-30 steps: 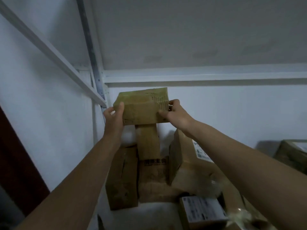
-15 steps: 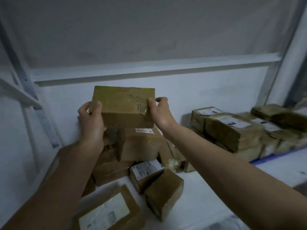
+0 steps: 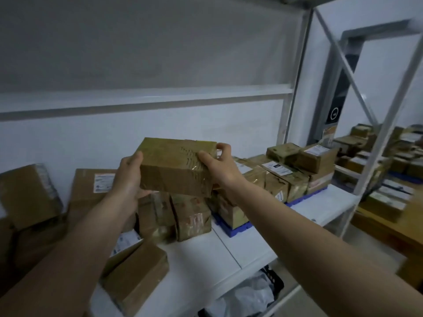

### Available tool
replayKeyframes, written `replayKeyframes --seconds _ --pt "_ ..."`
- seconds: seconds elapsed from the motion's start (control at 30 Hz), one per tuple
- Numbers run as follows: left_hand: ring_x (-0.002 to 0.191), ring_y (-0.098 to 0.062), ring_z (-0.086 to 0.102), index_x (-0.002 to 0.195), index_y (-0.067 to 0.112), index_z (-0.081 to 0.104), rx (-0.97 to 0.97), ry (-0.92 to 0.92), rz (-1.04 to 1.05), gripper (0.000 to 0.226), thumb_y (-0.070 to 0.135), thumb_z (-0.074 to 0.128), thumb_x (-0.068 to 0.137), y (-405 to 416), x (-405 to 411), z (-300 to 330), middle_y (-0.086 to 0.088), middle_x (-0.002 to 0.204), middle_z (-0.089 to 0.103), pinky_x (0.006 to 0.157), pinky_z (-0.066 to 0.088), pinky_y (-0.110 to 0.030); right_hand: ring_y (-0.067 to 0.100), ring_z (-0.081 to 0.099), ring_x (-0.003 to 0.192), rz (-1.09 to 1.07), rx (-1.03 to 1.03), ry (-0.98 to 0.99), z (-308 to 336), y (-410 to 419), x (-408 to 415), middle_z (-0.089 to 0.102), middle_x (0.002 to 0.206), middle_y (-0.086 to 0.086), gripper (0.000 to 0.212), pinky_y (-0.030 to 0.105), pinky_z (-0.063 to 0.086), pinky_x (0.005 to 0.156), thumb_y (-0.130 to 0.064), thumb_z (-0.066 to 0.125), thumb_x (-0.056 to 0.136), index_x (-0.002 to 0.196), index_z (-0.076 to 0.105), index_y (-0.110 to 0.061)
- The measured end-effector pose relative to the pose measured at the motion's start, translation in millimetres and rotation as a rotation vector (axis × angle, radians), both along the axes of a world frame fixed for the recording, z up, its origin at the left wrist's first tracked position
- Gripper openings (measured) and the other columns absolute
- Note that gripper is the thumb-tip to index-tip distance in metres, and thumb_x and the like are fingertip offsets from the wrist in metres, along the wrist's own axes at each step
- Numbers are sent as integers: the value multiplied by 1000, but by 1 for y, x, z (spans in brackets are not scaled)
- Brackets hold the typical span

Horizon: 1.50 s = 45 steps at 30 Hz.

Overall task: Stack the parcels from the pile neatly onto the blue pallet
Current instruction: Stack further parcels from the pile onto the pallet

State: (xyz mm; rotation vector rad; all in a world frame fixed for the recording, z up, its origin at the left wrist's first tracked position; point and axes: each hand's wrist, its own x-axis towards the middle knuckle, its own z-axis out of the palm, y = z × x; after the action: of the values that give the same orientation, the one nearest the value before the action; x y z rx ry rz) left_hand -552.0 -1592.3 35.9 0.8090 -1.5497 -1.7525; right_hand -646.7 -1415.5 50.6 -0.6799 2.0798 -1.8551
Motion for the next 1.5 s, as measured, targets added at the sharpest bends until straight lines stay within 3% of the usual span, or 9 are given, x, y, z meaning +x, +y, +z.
replayKeyframes --seconds 0.23,0.33,0.47,0.6,0.7,0.83,1.1,1.27,1.5 --pt "101 -16 55 120 26 51 -72 9 -122 30 46 47 97 91 -86 23 1 116 55 85 53 -48 19 60 92 -103 -20 48 13 101 -81 56 114 7 53 33 53 67 -51 57 86 125 26 -32" --pt "115 -22 54 127 21 48 -134 33 -188 39 46 47 97 124 -123 39 -3 126 55 95 49 -48 22 60 88 -138 -52 49 33 136 -119 54 108 6 54 43 59 66 -48 55 88 130 28 -28" --pt "114 -17 55 120 21 53 -207 44 -262 34 46 46 97 158 -163 50 0 125 57 101 43 -42 12 59 80 -196 -73 138 54 174 -168 57 110 6 51 23 48 48 -43 49 93 138 31 -25" --pt "112 -13 53 122 26 57 -260 -22 -281 38 51 45 96 180 -192 44 6 125 57 100 41 -41 23 59 102 -210 -58 155 60 194 -211 57 122 8 48 38 53 76 -40 42 95 140 36 -24" --pt "98 -6 59 111 29 61 -308 -63 -286 33 52 43 96 188 -212 38 8 113 64 89 40 -35 25 56 105 -177 -75 131 52 198 -238 57 120 6 45 36 49 74 -37 45 94 137 40 -24" --pt "91 -6 62 104 29 63 -369 -105 -263 30 49 42 98 186 -244 28 8 104 67 67 36 -22 27 56 109 -184 -49 76 30 191 -279 56 126 6 54 51 47 94 -35 51 91 141 34 -24" --pt "103 -11 53 111 25 60 -501 -234 -230 31 48 46 96 148 -324 5 9 114 58 75 38 -25 29 56 104 -229 -28 -129 0 150 -369 57 115 10 48 54 49 90 -38 56 88 128 42 -14" --pt "82 -4 50 106 22 59 -570 -379 -213 34 52 46 95 118 -371 -17 10 99 53 64 37 -23 20 56 85 -213 3 -155 -25 115 -421 56 92 3 39 40 51 76 -33 56 89 121 48 -12" --pt "81 -10 54 96 17 59 -670 -605 -193 30 46 55 92 92 -415 -47 6 90 55 67 41 -27 26 57 97 -149 53 -243 -69 81 -470 59 105 6 45 48 50 87 -34 57 89 127 49 -12"
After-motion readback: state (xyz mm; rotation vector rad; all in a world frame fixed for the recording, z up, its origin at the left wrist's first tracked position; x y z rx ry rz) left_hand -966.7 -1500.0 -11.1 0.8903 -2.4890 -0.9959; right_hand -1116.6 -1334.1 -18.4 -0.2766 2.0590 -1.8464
